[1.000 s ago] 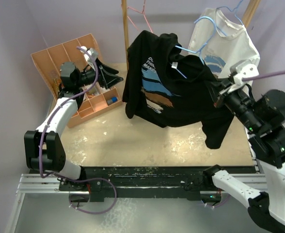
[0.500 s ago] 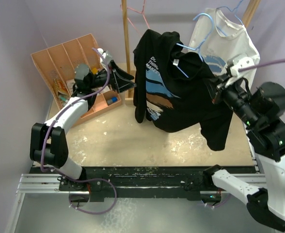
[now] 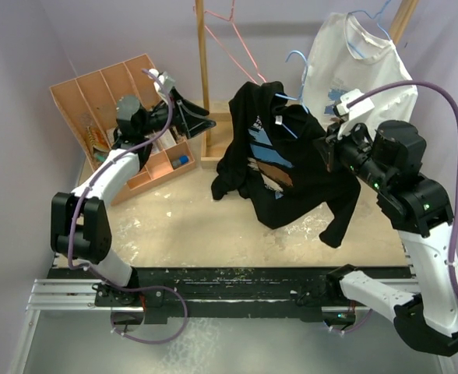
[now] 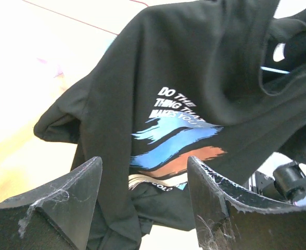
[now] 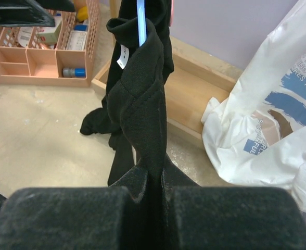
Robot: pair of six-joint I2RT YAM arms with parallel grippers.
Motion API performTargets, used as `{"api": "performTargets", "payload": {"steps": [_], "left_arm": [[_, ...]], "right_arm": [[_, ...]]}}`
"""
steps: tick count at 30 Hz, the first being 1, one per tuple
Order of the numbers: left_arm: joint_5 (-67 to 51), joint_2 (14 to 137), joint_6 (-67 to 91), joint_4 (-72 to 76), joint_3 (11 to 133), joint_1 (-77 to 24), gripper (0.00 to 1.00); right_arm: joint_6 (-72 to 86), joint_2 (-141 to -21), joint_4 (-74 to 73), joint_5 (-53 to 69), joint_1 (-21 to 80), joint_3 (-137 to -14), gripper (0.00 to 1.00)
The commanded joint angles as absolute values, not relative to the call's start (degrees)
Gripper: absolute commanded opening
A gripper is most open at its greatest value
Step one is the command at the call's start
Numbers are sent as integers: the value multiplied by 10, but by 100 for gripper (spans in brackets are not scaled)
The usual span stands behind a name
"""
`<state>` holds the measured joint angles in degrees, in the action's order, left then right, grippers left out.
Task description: Place the t-shirt on the hanger
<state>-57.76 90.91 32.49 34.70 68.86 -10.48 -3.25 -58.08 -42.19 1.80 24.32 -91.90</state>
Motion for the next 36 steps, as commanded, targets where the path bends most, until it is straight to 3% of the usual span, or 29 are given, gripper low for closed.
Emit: {"api": "performTargets", "payload": {"steps": [1, 14, 16, 18, 21, 22, 36], "left_arm": [[-542, 941, 340, 363, 737, -124, 69], [-499, 1050, 377, 413, 789, -169, 68], [-498, 1059, 384, 422, 792, -169, 64], [-501, 1063, 395, 437, 788, -169, 49], [-501, 1052, 395, 446, 773, -167, 8], [-498, 1046, 390, 445, 767, -164, 1], [-520, 963, 367, 453, 665, -85, 0]], "right_arm": [[-22, -554, -368, 28, 243, -938, 0], [-28, -549, -382, 54, 243, -943, 0], [-29, -546, -383, 56, 243, -940, 0], [-27, -544, -384, 58, 243, -936, 0], [-28, -542, -386, 66, 243, -933, 0], [-31, -541, -388, 62, 243, -934, 0], [-32, -488, -380, 3, 243, -924, 0]]}}
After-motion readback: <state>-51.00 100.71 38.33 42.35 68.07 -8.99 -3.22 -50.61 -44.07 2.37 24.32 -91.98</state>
